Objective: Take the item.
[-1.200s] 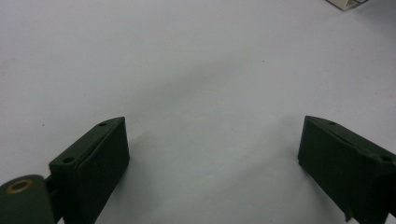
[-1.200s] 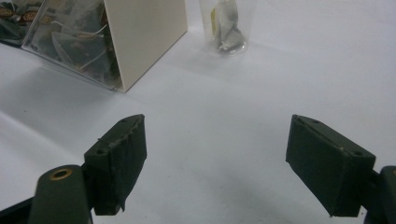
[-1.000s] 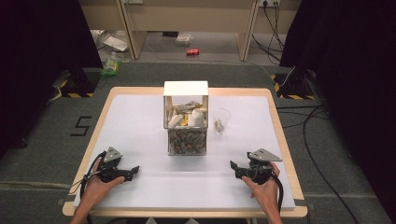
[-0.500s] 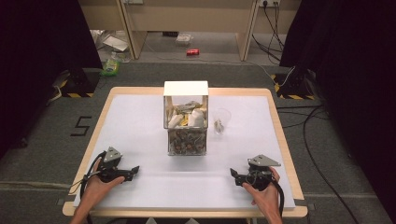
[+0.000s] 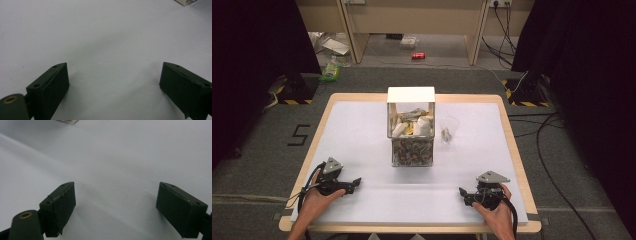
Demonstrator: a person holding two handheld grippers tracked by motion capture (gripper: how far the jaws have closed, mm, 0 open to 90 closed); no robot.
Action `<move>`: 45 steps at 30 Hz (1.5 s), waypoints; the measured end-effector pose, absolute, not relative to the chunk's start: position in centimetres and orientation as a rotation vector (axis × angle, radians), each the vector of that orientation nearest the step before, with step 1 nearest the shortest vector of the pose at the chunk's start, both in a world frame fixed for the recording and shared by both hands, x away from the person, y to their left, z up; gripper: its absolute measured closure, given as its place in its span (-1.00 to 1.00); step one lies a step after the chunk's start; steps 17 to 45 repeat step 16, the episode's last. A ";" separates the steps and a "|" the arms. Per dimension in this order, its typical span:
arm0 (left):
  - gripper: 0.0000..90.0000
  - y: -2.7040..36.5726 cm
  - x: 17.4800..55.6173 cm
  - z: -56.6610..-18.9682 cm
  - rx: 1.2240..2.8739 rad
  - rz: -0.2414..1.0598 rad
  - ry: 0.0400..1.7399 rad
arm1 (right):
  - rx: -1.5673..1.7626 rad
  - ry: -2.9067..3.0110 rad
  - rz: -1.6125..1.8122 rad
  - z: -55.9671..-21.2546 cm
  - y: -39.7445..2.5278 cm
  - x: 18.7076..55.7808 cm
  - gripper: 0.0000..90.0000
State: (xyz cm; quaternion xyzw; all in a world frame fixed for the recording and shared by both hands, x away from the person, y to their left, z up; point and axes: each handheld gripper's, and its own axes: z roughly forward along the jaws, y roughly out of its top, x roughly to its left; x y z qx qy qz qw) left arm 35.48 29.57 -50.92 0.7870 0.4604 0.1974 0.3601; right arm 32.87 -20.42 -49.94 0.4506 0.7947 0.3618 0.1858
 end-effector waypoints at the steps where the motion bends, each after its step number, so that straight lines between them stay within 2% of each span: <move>1: -0.83 29.6 35.5 -50.9 2.029 0.509 1.187 | 1.268 2.241 1.013 -50.0 -20.4 32.8 -0.64; 45: -0.83 29.6 35.5 -50.9 2.030 0.510 1.186 | 1.247 2.244 0.972 -50.1 -20.0 32.7 -0.66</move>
